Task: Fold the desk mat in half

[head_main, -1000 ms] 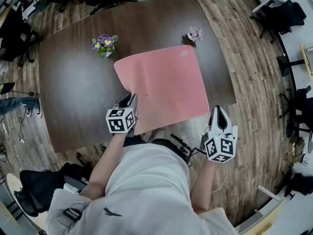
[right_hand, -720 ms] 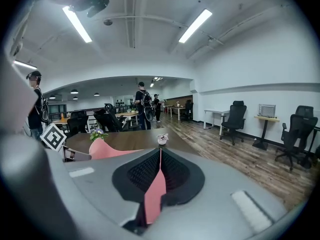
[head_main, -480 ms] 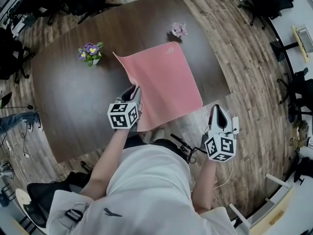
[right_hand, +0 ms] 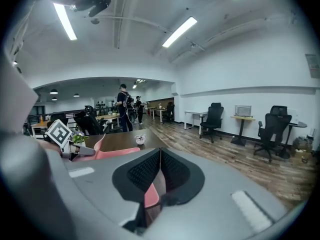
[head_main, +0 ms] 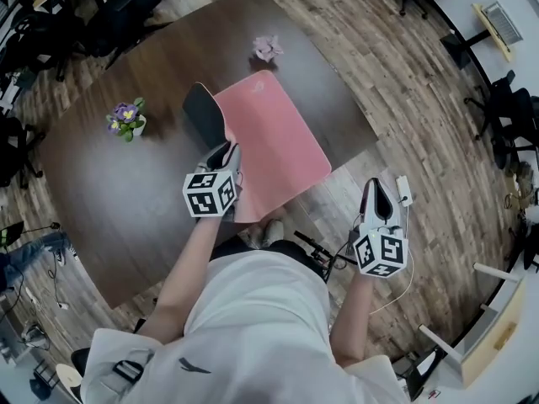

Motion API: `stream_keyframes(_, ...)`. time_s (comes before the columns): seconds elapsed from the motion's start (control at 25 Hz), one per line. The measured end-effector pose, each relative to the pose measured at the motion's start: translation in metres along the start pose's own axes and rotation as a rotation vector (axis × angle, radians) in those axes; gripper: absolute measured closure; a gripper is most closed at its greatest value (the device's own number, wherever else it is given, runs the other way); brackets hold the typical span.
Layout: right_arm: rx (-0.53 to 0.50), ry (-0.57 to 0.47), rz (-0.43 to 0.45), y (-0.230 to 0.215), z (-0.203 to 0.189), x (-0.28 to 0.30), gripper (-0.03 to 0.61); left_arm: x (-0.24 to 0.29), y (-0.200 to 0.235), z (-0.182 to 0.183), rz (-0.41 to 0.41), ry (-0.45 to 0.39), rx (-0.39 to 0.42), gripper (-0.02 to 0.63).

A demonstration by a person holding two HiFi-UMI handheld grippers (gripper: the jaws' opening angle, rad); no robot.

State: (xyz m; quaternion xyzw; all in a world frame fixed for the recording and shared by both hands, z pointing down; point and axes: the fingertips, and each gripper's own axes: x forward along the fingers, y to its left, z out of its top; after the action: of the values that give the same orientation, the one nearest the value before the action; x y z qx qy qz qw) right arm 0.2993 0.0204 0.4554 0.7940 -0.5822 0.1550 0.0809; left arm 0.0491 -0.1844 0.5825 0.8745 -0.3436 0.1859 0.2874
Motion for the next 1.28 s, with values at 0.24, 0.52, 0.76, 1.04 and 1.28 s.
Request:
stream_keyframes(0.24,0.052,-0.011,-0.163,-0.052,-0.012,-0.046,0.571,0.041,-0.042,-0.006,-0.088,0.068,0.066,0.523)
stream_keyframes(0.52,0.103,-0.013,-0.333,-0.095,-0.028,-0.106,0.571,0.088,-0.073,-0.021,-0.146,0.146,0.107,0.522)
stream_keyframes(0.76,0.123,-0.014,-0.398,-0.114,-0.038,-0.134,0.571,0.124,-0.08,-0.027,-0.137,0.149,0.104,0.574)
stream_keyframes(1.04,0.115,-0.013,-0.378,-0.115,-0.032,-0.123,0.571,0.152,-0.084,-0.039,-0.134,0.186,0.186,0.607)
stream_keyframes(1.28,0.106,-0.014,-0.349,-0.11,-0.027,-0.11,0.571,0.152,-0.085,-0.039,-0.139,0.179,0.187,0.607)
